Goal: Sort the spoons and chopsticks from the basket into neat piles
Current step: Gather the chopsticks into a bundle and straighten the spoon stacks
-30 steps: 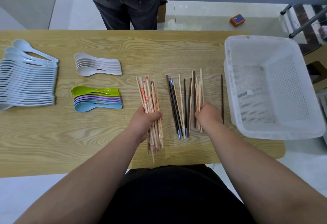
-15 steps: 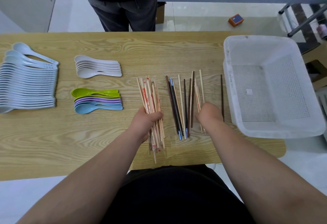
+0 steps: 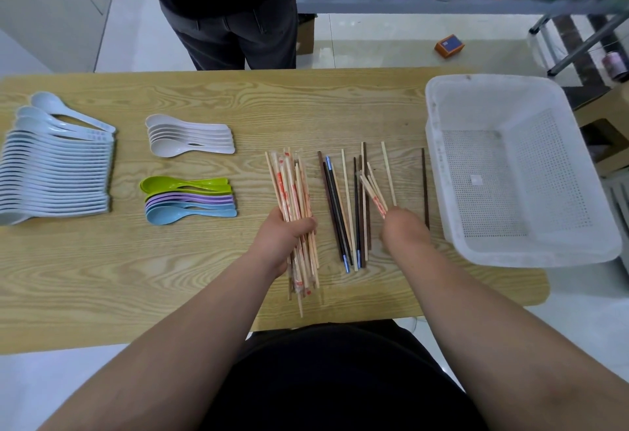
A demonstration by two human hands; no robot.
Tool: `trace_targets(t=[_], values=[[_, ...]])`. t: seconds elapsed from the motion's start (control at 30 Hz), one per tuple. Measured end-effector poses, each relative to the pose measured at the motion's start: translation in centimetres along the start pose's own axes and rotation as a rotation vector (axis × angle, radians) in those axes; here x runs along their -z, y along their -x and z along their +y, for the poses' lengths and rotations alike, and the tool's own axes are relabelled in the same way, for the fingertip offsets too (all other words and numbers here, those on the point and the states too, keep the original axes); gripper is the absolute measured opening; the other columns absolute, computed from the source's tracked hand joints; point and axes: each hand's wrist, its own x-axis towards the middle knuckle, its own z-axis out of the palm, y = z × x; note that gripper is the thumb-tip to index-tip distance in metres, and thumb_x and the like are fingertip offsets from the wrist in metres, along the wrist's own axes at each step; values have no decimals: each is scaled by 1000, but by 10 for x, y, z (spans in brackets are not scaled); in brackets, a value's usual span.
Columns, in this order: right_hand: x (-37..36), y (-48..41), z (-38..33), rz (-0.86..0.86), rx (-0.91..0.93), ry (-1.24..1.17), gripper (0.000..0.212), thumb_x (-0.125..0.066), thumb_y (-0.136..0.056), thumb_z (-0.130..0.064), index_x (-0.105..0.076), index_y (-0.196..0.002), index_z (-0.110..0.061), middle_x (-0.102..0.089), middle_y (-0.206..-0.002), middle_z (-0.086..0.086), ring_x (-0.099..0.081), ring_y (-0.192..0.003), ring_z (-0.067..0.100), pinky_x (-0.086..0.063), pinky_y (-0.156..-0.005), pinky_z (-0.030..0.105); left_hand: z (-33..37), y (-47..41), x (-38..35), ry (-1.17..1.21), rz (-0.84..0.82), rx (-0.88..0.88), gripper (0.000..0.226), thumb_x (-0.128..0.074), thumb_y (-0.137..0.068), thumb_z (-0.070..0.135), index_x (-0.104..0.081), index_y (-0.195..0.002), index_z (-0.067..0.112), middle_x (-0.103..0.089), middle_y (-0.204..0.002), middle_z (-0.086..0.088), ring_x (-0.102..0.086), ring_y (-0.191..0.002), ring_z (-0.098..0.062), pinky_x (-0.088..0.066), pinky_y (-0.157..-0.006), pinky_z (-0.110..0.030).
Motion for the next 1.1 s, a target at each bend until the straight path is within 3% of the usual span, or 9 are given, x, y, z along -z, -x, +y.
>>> trace_targets(t=[0.23,0.4,0.5,0.57,0.73,0.87,0.97,1.03,1.1], values=[[3,4,0,-7,-9,-6,23,-37,-98,2,-55,-90,-11,-49,-77,5,-50,-68,20,-43,-67,34,-2,4,0,6,5,4,32,-78,-82,8,-61,-108,14,-71,-100,-12,-69,-92,-28,-57,-89,-44],[9,12,8,19,-1,-41,4,-63,-95,-14,-65,-96,-10,-58,-77,3,-54,-62,16,-35,-47,24,-1,6,-2,-7,-6,8,35,-79,-81,11,-61,-111,14,-71,-101,-11,-69,-92,-28,-57,-87,-45],[12,18,16,2,-19,-297,9,-64,-94,-15,-67,-102,-13,-67,-82,3,-63,-63,15,-48,-50,26,-2,7,-3,-2,0,12,39,-78,-81,10,-59,-116,11,-71,-103,-12,-70,-94,-28,-58,-86,-44],[10,24,19,-32,-56,-585,17,-62,-93,-11,-69,-109,-12,-72,-85,5,-71,-70,18,-62,-68,37,-3,7,-6,-2,-4,11,40,-79,-81,11,-59,-116,12,-71,-104,-12,-69,-96,-29,-57,-87,-45],[1,56,-3,-202,7,-1026,14,-59,-96,-5,-69,-105,-10,-72,-83,6,-70,-74,16,-62,-85,42,0,11,-17,8,-20,16,53,-80,-69,18,-58,-117,10,-70,-103,-13,-69,-92,-29,-58,-86,-47],[-4,83,-26,-313,174,-1003,10,-60,-99,-12,-69,-95,-9,-73,-75,2,-71,-72,15,-59,-88,45,3,14,-25,43,-58,-25,30,-72,-78,2,-62,-106,4,-72,-89,-16,-71,-78,-32,-61,-76,-48],[1,91,-31,-261,264,-862,15,-60,-99,-17,-67,-87,-15,-73,-79,1,-72,-75,16,-57,-76,38,5,14,-26,99,-71,-33,28,-67,-83,-5,-62,-109,2,-73,-94,-21,-72,-80,-37,-61,-75,-53],[3,94,-32,-227,328,-739,13,-60,-100,-19,-72,-105,-21,-75,-90,-1,-71,-81,16,-55,-70,28,5,15,-26,129,-81,-38,28,-68,-84,-5,-63,-110,4,-73,-97,-21,-72,-87,-39,-59,-79,-56],[0,95,-34,-239,386,-726,29,-60,-100,-18,-65,-126,-27,-73,-104,-6,-70,-93,14,-58,-81,31,5,14,-25,153,-83,-22,39,-73,-77,0,-62,-114,4,-73,-103,-23,-71,-94,-43,-57,-82,-63]])
